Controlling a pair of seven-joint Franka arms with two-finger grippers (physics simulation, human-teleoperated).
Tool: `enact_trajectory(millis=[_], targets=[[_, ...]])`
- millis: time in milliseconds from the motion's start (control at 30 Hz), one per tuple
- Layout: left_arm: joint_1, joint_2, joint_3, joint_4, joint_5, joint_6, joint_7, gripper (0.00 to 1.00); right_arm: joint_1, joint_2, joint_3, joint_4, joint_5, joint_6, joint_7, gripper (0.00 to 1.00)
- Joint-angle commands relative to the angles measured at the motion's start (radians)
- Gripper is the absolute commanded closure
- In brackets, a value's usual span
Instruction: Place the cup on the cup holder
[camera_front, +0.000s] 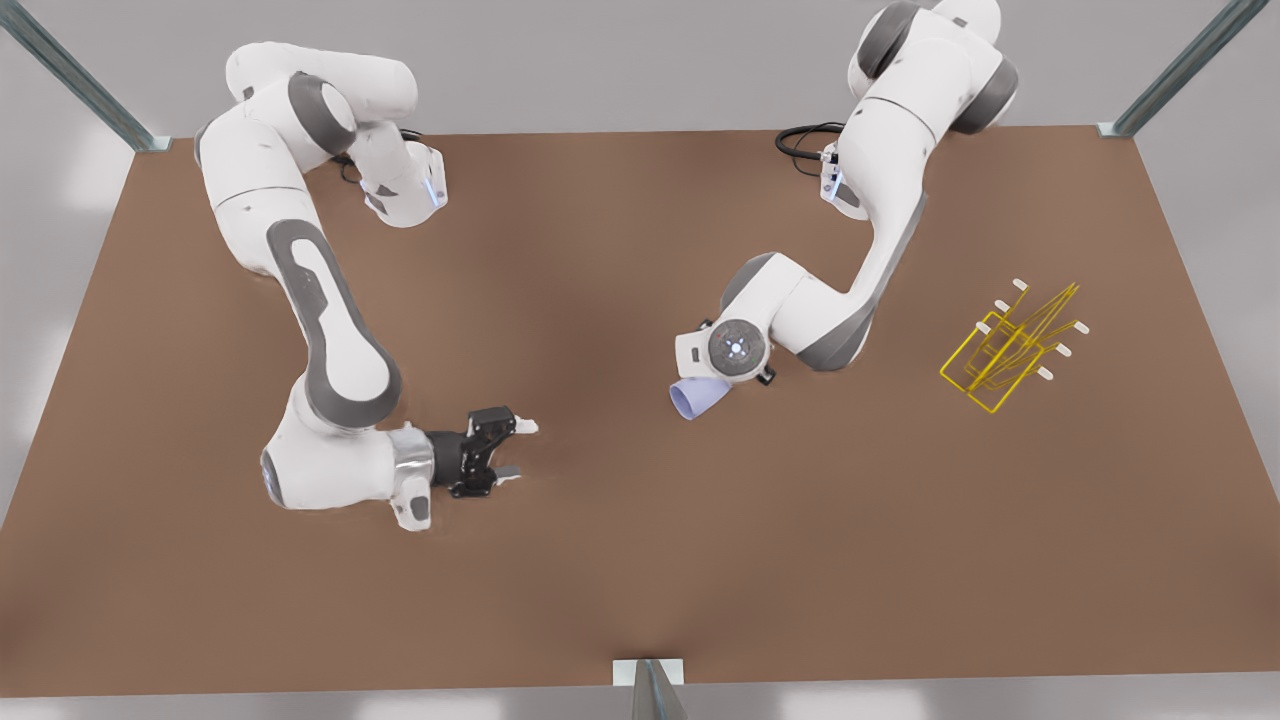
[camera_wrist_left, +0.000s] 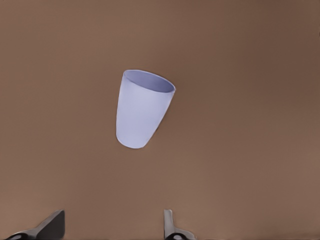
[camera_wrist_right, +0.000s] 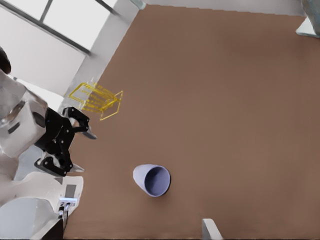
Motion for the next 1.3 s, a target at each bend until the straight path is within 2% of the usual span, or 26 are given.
enact_trajectory(millis=[0, 33, 67, 100, 133, 200, 367, 600, 700, 1267], targets=[[0.0, -0.023, -0.007, -0.062, 0.036, 0.258, 0.365, 0.0, -0.016, -0.185, -0.002, 0.061, -0.537, -0.379, 0.594, 0.0], [0.0, -0.023, -0.007, -0.076, 0.036, 0.265, 0.391, 0.0, -0.047, -0.278, -0.002, 0.078, -0.659, -0.426, 0.625, 0.0], [0.0, -0.044, -0.007, -0.149, 0.036, 0.357, 0.395, 0.0, -0.093, -0.287, 0.003, 0.078, -0.657, -0.456, 0.691, 0.0], [0.0, -0.067, -0.007, -0.231, 0.036, 0.468, 0.395, 0.0, -0.009, -0.309, -0.093, 0.049, -0.67, -0.455, 0.714, 0.0], [0.0, -0.067, -0.007, -0.235, 0.036, 0.488, 0.395, 0.0, 0.217, -0.324, -0.391, -0.008, -0.651, -0.444, 0.712, 0.0], [0.0, -0.064, -0.012, -0.272, 0.036, 0.555, 0.392, 0.0, 0.165, -0.465, -0.382, -0.315, -0.613, -0.202, 0.717, 0.0], [0.0, -0.064, -0.012, -0.401, 0.034, 0.752, 0.389, 0.0, 0.091, -0.421, -0.387, -0.253, -0.59, -0.261, 0.772, 0.0], [0.0, -0.014, -0.012, -0.419, 0.037, 0.796, 0.42, 0.0, 0.004, -0.422, -0.387, -0.238, -0.536, -0.269, 0.768, 0.0], [0.001, 0.006, -0.012, -0.424, 0.037, 0.802, 0.42, 0.0, 0.039, -0.421, -0.381, -0.227, -0.662, -0.265, 0.771, 0.0], [-0.014, 0.065, -0.013, -0.422, 0.108, 0.847, 0.418, 0.0, 0.03, -0.37, -0.388, -0.212, -0.667, -0.307, 0.775, 0.0]])
